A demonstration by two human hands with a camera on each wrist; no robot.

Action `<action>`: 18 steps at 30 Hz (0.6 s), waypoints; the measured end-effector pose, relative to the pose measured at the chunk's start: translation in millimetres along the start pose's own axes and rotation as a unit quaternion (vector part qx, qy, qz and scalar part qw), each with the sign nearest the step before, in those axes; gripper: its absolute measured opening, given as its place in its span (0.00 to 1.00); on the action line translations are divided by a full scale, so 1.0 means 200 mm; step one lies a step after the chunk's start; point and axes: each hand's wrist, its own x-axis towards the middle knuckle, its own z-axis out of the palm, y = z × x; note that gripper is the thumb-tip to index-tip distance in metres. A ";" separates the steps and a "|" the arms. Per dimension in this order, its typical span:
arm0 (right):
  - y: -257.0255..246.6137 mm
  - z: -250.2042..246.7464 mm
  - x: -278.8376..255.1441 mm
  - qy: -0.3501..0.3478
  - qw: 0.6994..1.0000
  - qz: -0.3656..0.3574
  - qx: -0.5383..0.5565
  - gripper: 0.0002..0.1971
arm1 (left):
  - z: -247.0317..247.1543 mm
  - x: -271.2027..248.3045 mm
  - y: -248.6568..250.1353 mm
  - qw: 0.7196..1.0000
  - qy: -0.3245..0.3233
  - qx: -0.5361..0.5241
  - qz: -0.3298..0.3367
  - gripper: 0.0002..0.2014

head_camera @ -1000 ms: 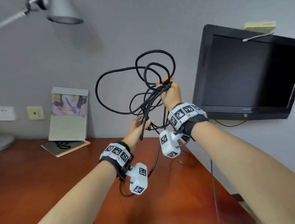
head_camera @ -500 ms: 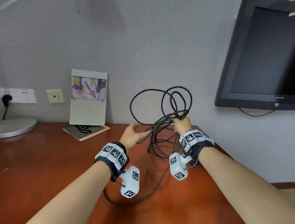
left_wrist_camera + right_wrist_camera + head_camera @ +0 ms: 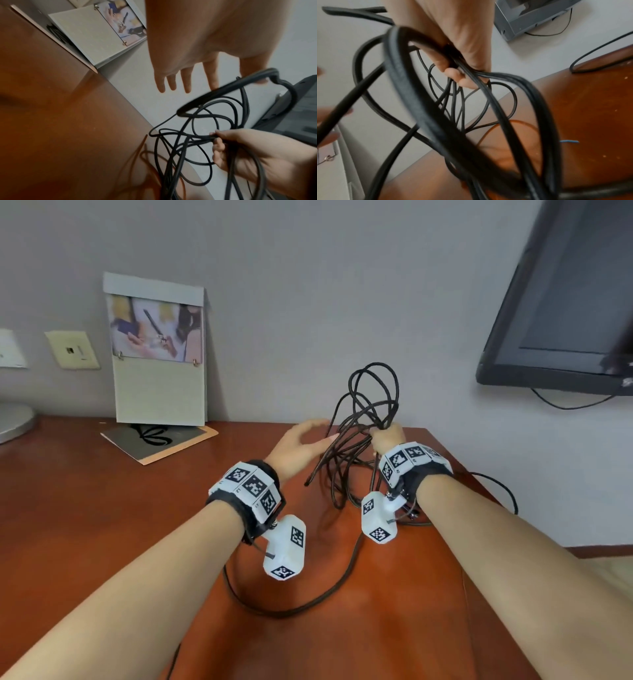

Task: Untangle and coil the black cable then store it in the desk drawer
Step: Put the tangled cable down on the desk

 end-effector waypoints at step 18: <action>-0.23 0.45 -0.02 -0.242 0.944 0.067 0.213 0.05 | -0.24 0.06 -0.19 0.970 0.163 0.164 -0.080 0.15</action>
